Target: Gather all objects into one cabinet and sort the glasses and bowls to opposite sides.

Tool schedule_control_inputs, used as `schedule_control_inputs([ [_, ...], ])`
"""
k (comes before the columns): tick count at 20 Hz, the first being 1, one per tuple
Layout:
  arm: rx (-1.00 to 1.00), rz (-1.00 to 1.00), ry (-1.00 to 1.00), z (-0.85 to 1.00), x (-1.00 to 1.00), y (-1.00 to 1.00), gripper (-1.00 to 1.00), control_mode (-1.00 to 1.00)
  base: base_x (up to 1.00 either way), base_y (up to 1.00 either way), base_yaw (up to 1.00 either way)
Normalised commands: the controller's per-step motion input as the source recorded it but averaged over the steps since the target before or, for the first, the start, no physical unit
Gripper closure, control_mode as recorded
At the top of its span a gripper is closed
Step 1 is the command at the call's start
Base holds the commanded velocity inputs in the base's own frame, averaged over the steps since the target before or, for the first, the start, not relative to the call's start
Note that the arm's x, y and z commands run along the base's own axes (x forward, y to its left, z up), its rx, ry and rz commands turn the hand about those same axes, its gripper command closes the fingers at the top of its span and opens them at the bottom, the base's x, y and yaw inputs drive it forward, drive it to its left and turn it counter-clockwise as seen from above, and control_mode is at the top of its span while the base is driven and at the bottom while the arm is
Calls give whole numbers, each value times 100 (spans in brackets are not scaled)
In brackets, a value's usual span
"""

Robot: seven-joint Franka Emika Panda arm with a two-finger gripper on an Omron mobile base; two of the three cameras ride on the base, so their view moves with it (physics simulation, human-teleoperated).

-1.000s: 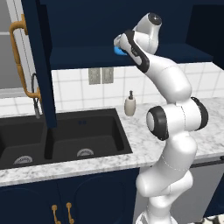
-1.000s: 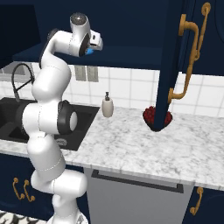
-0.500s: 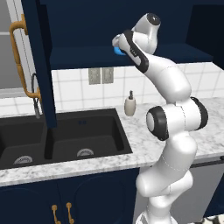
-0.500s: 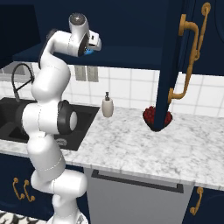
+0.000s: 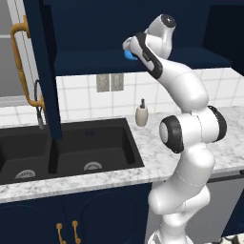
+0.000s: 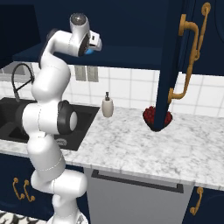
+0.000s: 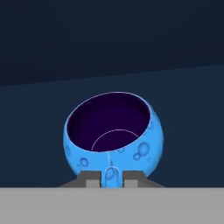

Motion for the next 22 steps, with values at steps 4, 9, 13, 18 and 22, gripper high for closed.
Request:
schedule_control_inputs([
  [4, 2, 0, 1, -1, 0, -20, 100, -100, 0, 0, 0],
  [9, 1, 0, 0, 0, 0, -1, 100, -100, 0, 0, 0],
  [13, 0, 0, 0, 0, 0, 0, 100, -100, 0, 0, 0],
  [18, 0, 0, 0, 0, -2, 0, 100, -100, 0, 0, 0],
  [22, 0, 0, 0, 0, -8, 0, 100, -100, 0, 0, 0],
])
